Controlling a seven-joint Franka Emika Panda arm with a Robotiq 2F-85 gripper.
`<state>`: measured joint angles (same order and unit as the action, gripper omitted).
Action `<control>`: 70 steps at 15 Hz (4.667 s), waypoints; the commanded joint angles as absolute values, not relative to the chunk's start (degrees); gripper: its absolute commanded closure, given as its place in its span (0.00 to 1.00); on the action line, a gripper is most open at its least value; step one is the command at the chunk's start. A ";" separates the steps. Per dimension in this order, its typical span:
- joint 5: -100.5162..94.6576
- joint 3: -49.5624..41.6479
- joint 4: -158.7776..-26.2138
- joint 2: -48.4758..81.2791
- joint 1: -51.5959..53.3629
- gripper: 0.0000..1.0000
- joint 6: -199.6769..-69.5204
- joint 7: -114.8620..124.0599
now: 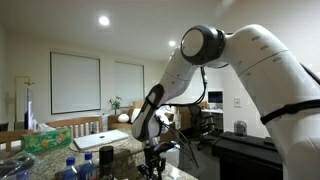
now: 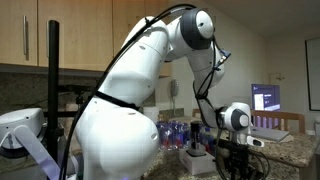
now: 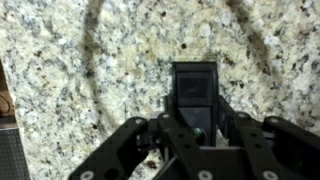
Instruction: Stack the objects to the right of the box on top of the box
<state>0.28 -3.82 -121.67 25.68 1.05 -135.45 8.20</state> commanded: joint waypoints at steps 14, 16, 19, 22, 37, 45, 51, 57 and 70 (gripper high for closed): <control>12.49 -3.94 -131.51 1.57 1.33 0.82 -122.91 24.99; 9.29 -2.59 -131.19 -3.21 2.50 0.82 -124.25 29.48; 1.63 1.99 -128.67 -9.37 3.95 0.82 -123.96 37.55; -5.56 7.93 -124.88 -11.94 4.77 0.82 -122.09 44.05; 0.23 14.07 -121.84 -5.28 10.81 0.82 -113.48 36.03; 4.66 13.79 -121.90 -4.39 11.47 0.82 -107.15 33.72; 4.42 13.42 -121.03 -3.86 11.23 0.82 -106.74 34.71; 5.33 11.81 -119.63 -2.16 10.80 0.82 -107.17 33.57; 5.76 11.21 -114.60 1.98 11.26 0.82 -105.76 32.44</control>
